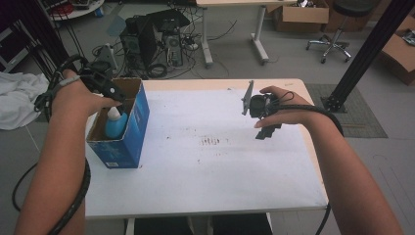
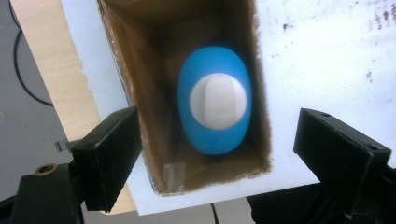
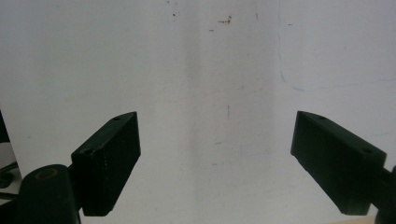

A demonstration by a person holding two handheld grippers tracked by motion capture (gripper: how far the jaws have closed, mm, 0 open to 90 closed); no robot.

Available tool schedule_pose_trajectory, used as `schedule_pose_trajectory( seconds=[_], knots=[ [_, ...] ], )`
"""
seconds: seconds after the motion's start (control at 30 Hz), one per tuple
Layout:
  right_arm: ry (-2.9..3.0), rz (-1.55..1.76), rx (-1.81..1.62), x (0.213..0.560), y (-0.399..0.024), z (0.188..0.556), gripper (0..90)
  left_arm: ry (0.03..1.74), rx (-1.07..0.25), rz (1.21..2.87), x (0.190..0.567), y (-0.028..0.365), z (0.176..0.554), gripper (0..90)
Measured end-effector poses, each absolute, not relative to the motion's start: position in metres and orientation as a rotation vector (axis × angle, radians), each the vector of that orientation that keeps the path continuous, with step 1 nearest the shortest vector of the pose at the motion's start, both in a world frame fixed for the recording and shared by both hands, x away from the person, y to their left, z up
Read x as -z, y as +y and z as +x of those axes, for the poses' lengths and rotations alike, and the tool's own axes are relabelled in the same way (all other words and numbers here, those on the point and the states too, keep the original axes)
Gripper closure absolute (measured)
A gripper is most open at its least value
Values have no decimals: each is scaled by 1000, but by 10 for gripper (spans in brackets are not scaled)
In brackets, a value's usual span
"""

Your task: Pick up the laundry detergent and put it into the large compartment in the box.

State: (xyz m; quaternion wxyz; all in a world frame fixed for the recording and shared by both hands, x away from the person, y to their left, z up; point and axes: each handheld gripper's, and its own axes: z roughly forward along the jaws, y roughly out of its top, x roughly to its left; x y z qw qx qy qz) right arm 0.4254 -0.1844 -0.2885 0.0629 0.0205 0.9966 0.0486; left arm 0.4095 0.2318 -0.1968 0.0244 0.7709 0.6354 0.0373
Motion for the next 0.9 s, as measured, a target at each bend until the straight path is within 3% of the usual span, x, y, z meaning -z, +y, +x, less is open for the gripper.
schedule_pose_trajectory(
  seconds=[0.57, 0.73, 0.9],
  knots=[
    [3010, 61, -151, 288, -185, 425, 159, 1810, -144, 2500, 174, 202, 410, 64],
    [3010, 70, -151, 287, -187, 425, 159, 1703, -128, 2572, 173, 185, 411, 2],
    [3011, 78, -145, 286, -191, 425, 159, 1545, -135, 2645, 169, 168, 412, 1]
  ],
)
